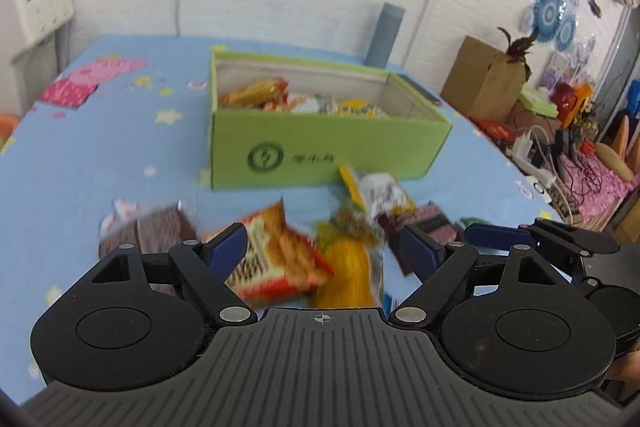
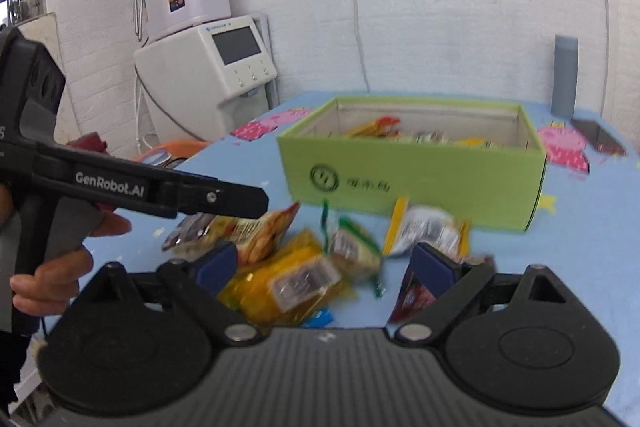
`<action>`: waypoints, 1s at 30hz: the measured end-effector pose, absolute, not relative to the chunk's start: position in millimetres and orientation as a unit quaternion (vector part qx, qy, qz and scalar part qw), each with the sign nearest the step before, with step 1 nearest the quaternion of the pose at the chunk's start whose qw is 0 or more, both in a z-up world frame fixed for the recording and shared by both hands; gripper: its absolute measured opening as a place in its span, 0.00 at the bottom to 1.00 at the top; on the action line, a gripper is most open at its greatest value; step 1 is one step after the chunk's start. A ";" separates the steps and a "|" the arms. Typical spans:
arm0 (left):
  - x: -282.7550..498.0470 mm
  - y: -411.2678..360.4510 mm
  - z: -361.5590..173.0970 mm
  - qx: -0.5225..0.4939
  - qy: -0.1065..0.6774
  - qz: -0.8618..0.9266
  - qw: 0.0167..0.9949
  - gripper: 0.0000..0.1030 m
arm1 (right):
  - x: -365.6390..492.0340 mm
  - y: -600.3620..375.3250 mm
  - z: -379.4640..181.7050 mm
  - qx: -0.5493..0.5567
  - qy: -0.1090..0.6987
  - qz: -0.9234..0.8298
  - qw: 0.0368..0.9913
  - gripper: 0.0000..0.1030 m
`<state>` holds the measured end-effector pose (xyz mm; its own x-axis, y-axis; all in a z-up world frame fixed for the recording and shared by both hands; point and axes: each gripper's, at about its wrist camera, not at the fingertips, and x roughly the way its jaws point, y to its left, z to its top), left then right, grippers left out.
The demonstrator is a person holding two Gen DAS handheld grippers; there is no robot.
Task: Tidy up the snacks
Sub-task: 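Reach over the snacks and grasp the blue wrapper bar with left gripper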
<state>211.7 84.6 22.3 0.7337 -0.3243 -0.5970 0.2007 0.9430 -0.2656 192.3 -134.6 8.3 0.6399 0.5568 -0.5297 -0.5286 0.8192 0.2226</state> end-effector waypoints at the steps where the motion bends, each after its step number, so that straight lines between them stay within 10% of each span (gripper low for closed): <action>1: 202.2 88.0 15.8 -0.104 0.343 -0.134 0.924 0.72 | 192.3 -134.6 8.3 0.024 0.300 0.300 0.905 0.90; 8: 164.6 116.2 -7.2 -0.171 0.365 -0.073 0.912 0.62 | 215.2 -120.7 -13.5 0.025 0.331 0.327 0.885 0.90; 13: 190.3 121.2 -9.0 -0.233 0.373 -0.127 0.889 0.23 | 257.4 -108.6 -19.3 0.055 0.354 0.363 0.861 0.90; 30: 179.2 134.6 -24.0 -0.258 0.378 -0.111 0.882 0.23 | 161.6 -106.8 -12.5 -0.028 0.313 0.296 0.902 0.91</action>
